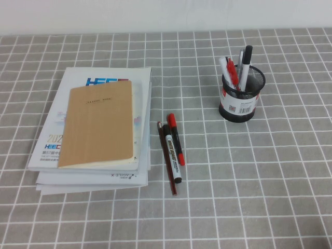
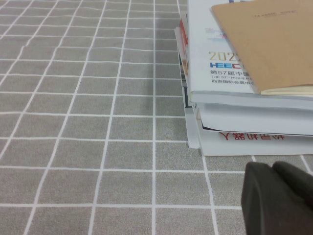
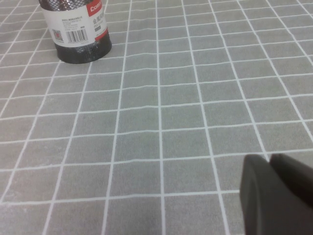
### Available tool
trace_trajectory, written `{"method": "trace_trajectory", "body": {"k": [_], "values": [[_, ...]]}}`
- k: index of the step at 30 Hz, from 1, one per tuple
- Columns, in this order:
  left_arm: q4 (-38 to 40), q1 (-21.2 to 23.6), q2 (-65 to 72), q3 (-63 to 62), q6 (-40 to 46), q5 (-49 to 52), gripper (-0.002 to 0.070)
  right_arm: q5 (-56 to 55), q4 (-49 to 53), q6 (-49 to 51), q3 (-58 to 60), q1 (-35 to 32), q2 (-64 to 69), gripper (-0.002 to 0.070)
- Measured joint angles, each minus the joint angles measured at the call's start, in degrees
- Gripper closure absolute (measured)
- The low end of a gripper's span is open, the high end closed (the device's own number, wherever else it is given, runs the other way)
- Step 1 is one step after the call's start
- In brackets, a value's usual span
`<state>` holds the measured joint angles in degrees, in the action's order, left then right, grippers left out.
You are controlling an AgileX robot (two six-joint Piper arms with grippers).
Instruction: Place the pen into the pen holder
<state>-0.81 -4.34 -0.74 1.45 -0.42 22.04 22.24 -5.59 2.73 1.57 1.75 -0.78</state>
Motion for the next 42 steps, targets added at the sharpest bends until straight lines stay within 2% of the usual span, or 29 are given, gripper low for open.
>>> {"method": "trace_trajectory", "body": {"k": [14,17,20,25,28,42], "values": [[0.0,0.0,0.0,0.0,0.0,0.0,0.068,0.0,-3.1,0.0,0.0,0.0,0.0,0.0689],[0.0,0.0,0.0,0.0,0.0,0.0,0.068,0.0,-6.7,0.0,0.0,0.0,0.0,0.0689],[0.0,0.0,0.0,0.0,0.0,0.0,0.068,-1.1,-18.0,0.0,0.0,0.0,0.0,0.0689],[0.0,0.0,0.0,0.0,0.0,0.0,0.068,-3.5,-48.7,0.1,0.0,0.0,0.0,0.0689],[0.0,0.0,0.0,0.0,0.0,0.0,0.068,-5.7,-57.4,0.1,0.0,0.0,0.0,0.0689],[0.0,0.0,0.0,0.0,0.0,0.0,0.068,-6.5,-58.5,-11.5,-0.1,0.0,0.0,0.0689]]}}
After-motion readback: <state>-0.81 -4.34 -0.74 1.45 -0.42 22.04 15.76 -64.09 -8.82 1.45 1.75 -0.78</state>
